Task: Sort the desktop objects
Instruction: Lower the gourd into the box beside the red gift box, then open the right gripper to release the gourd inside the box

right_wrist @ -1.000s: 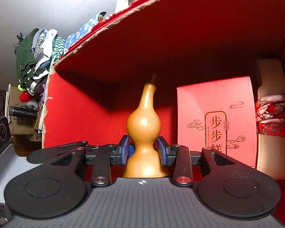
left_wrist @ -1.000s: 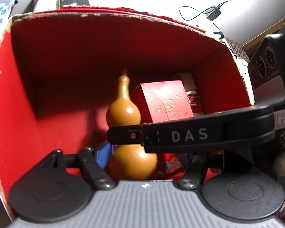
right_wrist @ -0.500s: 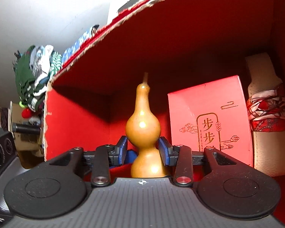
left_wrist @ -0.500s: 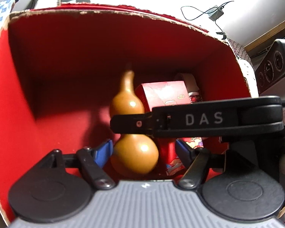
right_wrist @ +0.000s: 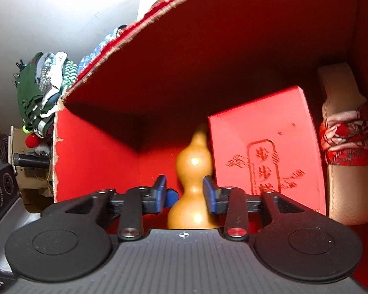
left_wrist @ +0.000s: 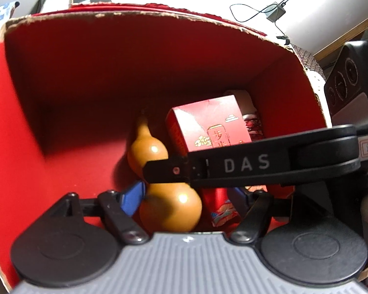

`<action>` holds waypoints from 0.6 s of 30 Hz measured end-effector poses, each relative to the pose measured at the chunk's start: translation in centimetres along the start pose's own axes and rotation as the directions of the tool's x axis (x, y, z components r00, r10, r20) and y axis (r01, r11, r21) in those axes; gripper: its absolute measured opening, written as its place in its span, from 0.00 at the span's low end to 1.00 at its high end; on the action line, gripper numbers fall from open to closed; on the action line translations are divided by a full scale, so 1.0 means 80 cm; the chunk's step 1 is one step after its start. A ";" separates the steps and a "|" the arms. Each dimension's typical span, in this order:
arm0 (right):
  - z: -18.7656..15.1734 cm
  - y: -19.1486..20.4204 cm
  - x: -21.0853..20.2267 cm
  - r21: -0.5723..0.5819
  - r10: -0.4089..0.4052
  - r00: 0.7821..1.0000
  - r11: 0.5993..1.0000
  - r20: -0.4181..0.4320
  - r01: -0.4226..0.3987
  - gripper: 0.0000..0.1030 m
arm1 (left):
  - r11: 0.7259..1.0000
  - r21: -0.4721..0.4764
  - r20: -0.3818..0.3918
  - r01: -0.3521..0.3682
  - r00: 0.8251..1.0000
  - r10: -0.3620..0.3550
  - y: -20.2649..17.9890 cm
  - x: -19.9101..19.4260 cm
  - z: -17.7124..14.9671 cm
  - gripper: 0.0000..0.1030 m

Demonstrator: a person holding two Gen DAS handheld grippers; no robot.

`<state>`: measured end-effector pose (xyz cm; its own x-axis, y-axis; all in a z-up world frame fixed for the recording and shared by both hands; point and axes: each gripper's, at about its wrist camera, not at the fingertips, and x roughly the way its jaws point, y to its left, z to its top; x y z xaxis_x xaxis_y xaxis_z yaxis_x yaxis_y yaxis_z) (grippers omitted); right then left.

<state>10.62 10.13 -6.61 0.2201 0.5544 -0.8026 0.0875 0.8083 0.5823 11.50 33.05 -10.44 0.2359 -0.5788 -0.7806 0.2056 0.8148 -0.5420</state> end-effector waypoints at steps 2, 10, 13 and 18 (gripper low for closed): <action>0.001 0.002 0.000 -0.003 -0.019 1.000 1.000 -0.009 0.019 0.26 | 1.000 -0.001 0.000 0.001 1.000 -0.001 0.000 0.000 0.000 0.71; -0.002 0.018 -0.015 -0.112 -0.099 0.994 0.988 0.048 0.103 0.25 | 0.995 0.076 0.008 -0.070 0.998 0.070 -0.016 0.004 0.001 0.88; -0.003 0.011 -0.020 -0.101 -0.087 0.995 0.991 0.040 0.091 0.20 | 0.992 0.085 0.003 -0.096 0.995 0.096 -0.019 0.007 0.003 0.84; -0.006 0.006 -0.022 -0.098 -0.074 0.996 0.992 0.047 0.078 0.15 | 0.981 0.128 -0.002 -0.144 0.989 0.145 -0.026 0.011 0.001 0.74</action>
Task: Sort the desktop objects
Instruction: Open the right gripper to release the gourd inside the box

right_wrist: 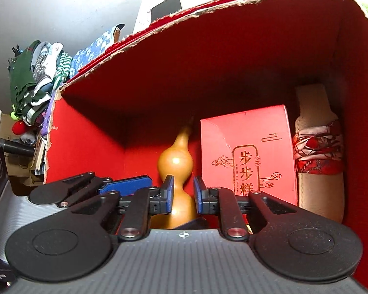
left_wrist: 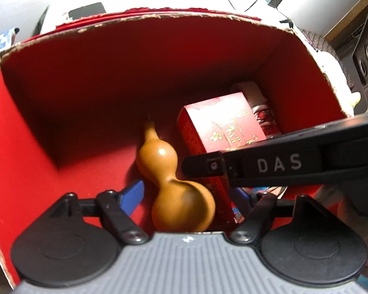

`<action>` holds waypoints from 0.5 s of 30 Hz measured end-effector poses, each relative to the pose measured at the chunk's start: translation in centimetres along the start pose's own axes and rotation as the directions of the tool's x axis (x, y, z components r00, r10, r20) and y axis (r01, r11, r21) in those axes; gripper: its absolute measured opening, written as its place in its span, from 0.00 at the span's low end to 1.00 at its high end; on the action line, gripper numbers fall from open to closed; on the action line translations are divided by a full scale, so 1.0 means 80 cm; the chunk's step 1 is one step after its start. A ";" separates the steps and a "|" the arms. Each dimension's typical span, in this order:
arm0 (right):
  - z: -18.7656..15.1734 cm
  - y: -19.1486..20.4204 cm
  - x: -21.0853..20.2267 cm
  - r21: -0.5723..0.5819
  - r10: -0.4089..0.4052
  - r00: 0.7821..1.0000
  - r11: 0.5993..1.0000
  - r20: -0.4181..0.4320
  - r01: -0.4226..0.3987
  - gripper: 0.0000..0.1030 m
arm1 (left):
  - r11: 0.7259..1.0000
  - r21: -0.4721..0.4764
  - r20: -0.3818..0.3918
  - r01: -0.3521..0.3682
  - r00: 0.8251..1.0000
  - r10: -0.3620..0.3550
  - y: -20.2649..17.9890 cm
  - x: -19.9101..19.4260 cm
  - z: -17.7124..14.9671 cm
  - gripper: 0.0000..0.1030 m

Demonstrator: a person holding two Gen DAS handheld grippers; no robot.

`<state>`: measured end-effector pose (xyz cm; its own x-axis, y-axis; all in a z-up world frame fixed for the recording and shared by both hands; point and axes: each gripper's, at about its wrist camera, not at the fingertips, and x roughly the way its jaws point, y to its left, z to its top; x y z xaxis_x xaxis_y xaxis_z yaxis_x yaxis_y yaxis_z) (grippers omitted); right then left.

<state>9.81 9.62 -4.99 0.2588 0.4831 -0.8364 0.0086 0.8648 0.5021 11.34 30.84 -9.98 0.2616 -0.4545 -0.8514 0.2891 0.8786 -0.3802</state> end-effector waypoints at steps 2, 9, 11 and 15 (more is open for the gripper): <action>-0.001 0.002 0.000 -0.003 -0.004 1.000 1.000 0.003 0.004 0.14 | 1.000 0.004 -0.002 -0.004 1.000 0.004 -0.001 0.001 0.000 0.74; -0.002 0.001 -0.005 -0.023 -0.016 1.000 1.000 0.004 0.016 0.10 | 0.999 0.028 0.000 -0.022 1.000 0.022 -0.007 0.003 -0.001 0.71; -0.002 0.003 -0.006 -0.035 -0.022 1.000 0.999 0.007 0.023 0.09 | 0.999 0.031 0.003 -0.025 1.000 0.024 -0.007 0.003 -0.001 0.71; -0.003 0.004 -0.006 -0.041 -0.021 1.000 0.999 0.009 0.022 0.09 | 0.998 0.052 0.004 -0.034 0.999 0.034 -0.012 0.003 -0.002 0.71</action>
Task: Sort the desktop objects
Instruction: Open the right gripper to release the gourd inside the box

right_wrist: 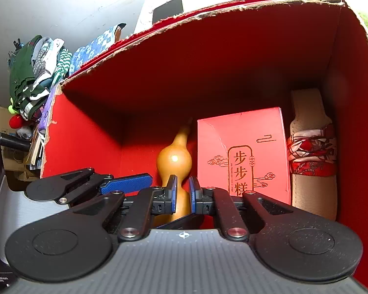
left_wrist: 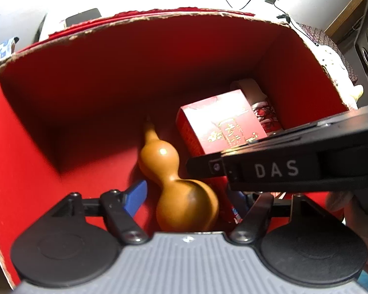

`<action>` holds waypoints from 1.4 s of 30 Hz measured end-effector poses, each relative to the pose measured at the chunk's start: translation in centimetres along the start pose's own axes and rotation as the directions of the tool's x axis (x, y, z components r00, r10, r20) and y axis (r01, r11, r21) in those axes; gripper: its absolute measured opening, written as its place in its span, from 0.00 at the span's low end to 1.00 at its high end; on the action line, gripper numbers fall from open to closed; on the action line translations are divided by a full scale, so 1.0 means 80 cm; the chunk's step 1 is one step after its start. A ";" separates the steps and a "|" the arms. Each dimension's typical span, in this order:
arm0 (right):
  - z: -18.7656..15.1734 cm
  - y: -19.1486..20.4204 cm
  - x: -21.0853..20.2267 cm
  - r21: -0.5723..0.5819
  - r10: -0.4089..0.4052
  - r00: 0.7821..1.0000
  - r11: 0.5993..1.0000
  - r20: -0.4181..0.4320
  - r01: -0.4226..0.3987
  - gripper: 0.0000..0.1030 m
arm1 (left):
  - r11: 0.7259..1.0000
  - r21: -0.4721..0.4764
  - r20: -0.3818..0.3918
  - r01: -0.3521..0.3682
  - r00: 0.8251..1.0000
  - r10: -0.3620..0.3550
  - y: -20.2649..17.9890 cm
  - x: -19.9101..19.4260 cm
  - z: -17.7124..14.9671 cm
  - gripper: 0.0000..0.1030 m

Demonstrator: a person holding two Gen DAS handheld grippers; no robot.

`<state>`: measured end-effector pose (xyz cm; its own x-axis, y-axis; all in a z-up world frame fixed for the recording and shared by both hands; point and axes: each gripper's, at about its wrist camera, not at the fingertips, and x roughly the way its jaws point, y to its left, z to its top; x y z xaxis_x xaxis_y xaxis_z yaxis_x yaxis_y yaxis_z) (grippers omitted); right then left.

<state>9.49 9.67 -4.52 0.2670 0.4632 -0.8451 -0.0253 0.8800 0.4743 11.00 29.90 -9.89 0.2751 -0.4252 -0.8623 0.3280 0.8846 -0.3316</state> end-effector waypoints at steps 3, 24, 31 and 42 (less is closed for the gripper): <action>-0.001 -0.003 0.001 0.028 0.009 1.000 1.000 0.015 -0.009 0.09 | 1.000 0.010 -0.004 0.001 1.000 -0.001 -0.003 0.002 0.001 0.70; -0.005 -0.009 -0.007 0.046 0.020 0.997 0.999 0.080 -0.024 0.09 | 0.997 0.059 0.017 -0.041 0.999 0.040 -0.013 0.000 -0.001 0.72; -0.006 -0.009 -0.010 0.048 0.015 0.995 0.999 0.103 -0.020 0.09 | 0.995 0.071 0.026 -0.075 0.997 0.074 -0.016 0.000 -0.001 0.74; -0.008 -0.009 -0.015 0.046 -0.007 0.988 0.999 0.154 0.000 0.14 | 0.994 0.073 0.017 -0.081 0.997 0.080 -0.015 0.004 0.002 0.75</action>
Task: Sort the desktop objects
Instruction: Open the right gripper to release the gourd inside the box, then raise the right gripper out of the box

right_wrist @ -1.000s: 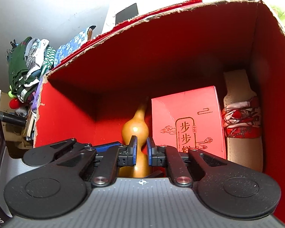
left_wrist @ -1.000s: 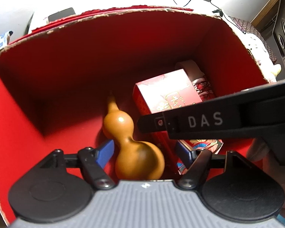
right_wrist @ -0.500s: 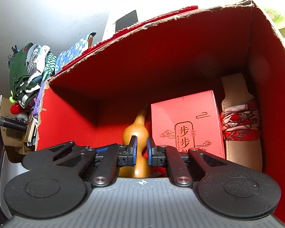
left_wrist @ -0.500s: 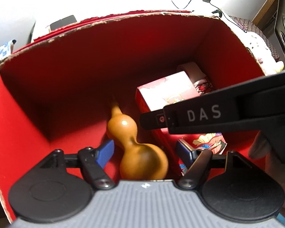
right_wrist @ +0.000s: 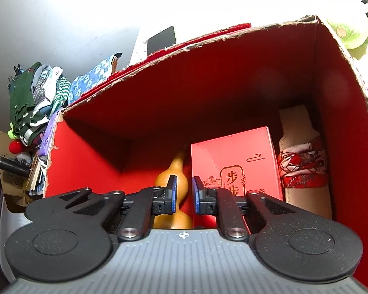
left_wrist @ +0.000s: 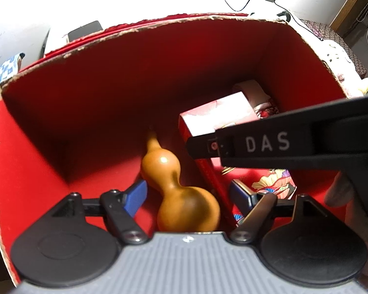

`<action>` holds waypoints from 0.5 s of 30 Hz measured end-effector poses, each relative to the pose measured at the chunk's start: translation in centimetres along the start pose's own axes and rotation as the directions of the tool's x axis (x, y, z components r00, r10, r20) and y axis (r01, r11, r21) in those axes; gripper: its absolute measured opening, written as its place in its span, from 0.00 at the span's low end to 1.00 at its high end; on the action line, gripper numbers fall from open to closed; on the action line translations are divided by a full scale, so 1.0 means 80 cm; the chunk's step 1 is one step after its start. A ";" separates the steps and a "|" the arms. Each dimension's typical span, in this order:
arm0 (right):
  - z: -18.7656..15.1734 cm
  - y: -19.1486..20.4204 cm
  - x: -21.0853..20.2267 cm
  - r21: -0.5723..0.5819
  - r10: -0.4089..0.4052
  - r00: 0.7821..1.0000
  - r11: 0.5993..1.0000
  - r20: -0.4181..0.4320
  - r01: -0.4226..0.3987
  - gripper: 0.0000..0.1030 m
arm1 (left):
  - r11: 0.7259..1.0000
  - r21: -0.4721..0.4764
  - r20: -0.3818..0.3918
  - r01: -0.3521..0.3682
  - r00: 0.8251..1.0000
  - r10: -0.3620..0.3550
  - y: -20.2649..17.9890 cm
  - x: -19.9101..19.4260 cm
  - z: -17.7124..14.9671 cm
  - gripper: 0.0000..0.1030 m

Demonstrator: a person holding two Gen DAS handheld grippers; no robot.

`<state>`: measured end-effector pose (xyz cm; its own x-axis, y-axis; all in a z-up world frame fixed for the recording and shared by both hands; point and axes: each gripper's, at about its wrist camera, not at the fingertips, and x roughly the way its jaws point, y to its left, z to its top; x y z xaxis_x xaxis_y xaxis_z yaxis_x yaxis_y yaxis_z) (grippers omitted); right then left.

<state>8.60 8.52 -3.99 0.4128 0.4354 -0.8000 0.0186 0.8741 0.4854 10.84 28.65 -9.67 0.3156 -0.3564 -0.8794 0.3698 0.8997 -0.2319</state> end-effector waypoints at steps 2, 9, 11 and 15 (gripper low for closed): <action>0.000 -0.002 0.000 0.009 0.010 1.000 1.000 0.005 -0.010 0.14 | 1.000 0.000 0.003 0.001 1.000 -0.001 0.000 0.000 0.000 0.75; -0.001 -0.001 -0.002 -0.007 0.051 0.998 0.999 0.027 -0.051 0.16 | 0.996 -0.040 0.024 -0.085 0.996 0.086 -0.002 -0.005 0.000 0.78; 0.000 -0.004 -0.003 -0.005 0.080 0.996 0.997 0.031 -0.080 0.18 | 0.990 -0.070 0.029 -0.120 0.992 0.123 -0.002 -0.010 0.000 0.78; -0.005 0.004 -0.013 -0.061 0.068 0.996 0.996 0.051 -0.065 0.21 | 0.976 -0.119 0.050 -0.183 0.981 0.190 -0.003 -0.028 0.001 0.79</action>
<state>7.82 8.42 -3.15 0.4589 0.4825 -0.7460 -0.0635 0.8553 0.5142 10.08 29.22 -7.62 0.4231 -0.1914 -0.8856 0.1990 0.9732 -0.1153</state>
